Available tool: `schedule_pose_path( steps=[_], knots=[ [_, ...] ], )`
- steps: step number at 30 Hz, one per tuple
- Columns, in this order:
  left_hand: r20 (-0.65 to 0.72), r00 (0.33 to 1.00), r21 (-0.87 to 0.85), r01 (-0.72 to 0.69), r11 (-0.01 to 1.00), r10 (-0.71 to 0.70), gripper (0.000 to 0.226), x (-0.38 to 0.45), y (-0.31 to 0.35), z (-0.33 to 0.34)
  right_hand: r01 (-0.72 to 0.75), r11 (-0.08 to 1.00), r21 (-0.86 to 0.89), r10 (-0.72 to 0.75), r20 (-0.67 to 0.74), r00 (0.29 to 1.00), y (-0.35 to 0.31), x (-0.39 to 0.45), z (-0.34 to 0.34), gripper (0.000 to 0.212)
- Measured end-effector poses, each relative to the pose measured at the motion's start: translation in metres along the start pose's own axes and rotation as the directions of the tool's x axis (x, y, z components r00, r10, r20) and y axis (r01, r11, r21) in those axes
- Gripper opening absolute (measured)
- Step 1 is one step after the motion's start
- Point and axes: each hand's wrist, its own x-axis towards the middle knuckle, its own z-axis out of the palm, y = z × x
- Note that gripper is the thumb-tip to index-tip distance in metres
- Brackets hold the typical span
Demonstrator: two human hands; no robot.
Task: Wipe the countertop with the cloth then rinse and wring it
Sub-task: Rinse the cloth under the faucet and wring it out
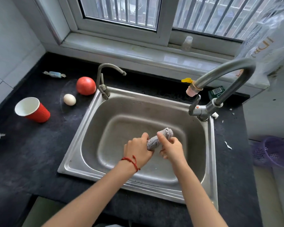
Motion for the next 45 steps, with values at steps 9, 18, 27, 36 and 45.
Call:
schedule_pose_path(
  steps=[9,18,27,36,45],
  knots=[
    [0.091,0.995,-0.551,0.092,0.829,-0.049,0.027,-0.017,0.007,-0.024,0.273,0.907,0.32,-0.319,0.102,0.942,-0.01,-0.007,-0.016,0.014],
    [0.498,0.845,-0.862,0.459,0.214,0.195,0.015,-0.018,0.009,-0.049,0.174,0.817,0.55,-0.319,0.179,0.931,-0.018,-0.013,-0.021,0.021],
    [0.147,0.989,-0.673,0.11,0.731,-0.014,0.033,-0.025,0.013,-0.037,0.435,0.897,0.081,-0.432,-0.048,0.901,-0.021,-0.019,-0.007,0.024],
    [-0.277,0.955,-0.501,-0.237,0.832,0.105,0.038,-0.025,0.024,-0.039,0.254,0.964,0.074,-0.263,0.166,0.95,-0.029,-0.031,-0.006,0.041],
    [-0.18,0.984,-0.798,-0.146,0.584,0.0,0.017,-0.015,0.016,-0.046,0.486,0.865,0.124,-0.499,0.118,0.858,-0.035,-0.045,-0.007,0.014]
  ],
)
